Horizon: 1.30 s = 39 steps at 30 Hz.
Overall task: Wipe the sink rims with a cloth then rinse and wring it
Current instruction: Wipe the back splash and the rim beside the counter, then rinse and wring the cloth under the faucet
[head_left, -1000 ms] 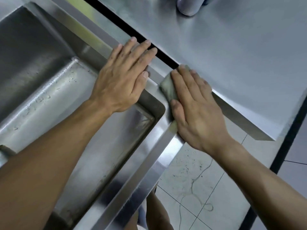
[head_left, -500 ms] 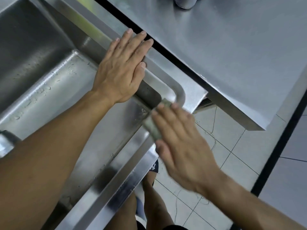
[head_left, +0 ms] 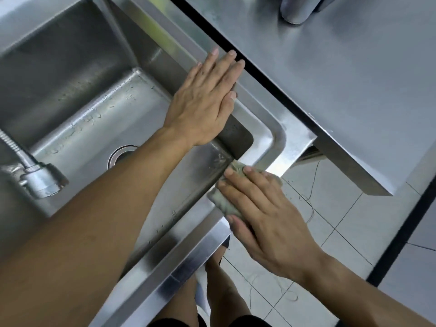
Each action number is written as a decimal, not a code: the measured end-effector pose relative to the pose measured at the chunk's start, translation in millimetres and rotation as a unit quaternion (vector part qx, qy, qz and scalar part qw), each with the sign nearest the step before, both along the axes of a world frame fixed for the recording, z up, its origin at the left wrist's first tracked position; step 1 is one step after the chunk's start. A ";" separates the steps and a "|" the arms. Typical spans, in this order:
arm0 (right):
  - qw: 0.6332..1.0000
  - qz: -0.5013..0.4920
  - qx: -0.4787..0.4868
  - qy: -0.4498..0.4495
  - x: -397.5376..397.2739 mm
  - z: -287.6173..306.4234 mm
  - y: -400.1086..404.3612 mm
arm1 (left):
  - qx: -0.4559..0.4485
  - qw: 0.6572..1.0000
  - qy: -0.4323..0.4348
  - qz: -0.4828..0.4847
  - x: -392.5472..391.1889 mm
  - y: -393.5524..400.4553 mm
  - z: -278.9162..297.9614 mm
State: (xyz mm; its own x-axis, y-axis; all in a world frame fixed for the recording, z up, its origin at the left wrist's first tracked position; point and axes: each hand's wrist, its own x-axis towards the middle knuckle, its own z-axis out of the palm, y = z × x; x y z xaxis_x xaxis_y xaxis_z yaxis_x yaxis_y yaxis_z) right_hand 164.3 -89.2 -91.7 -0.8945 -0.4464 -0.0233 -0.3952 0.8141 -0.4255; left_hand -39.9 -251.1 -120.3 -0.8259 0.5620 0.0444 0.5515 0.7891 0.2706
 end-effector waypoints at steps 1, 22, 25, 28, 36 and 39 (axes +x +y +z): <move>1.000 0.027 -0.005 0.011 -8.0 0.7 4.8 | 0.002 1.000 -0.012 0.001 5.4 -2.2 2.2; 0.983 0.173 -0.035 -0.050 -159.6 8.8 -162.6 | 0.133 0.798 -0.228 0.542 139.6 -285.5 12.1; 0.981 0.188 -0.022 -0.031 -172.5 4.1 -181.0 | 0.149 0.814 -0.070 0.558 96.5 -311.3 31.4; 0.980 0.195 -0.028 -0.005 -187.0 3.6 -199.5 | 0.136 0.879 0.052 0.453 54.4 -316.6 54.3; 0.941 0.335 -0.041 0.021 -242.5 5.6 -235.7 | -0.044 0.930 0.145 0.335 15.9 -328.8 40.7; 0.921 0.386 -0.031 0.047 -261.1 8.6 -235.7 | -0.096 0.922 0.160 0.341 14.7 -326.8 33.1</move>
State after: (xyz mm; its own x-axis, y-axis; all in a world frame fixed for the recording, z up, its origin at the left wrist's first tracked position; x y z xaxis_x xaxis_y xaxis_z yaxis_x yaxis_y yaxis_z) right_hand -96.8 -324.9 -83.1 -0.3072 -0.9479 0.0840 -0.8831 0.2511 -0.3963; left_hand -25.2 -577.8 -87.2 -0.9520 -0.0595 0.3004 -0.0624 0.9981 -0.0001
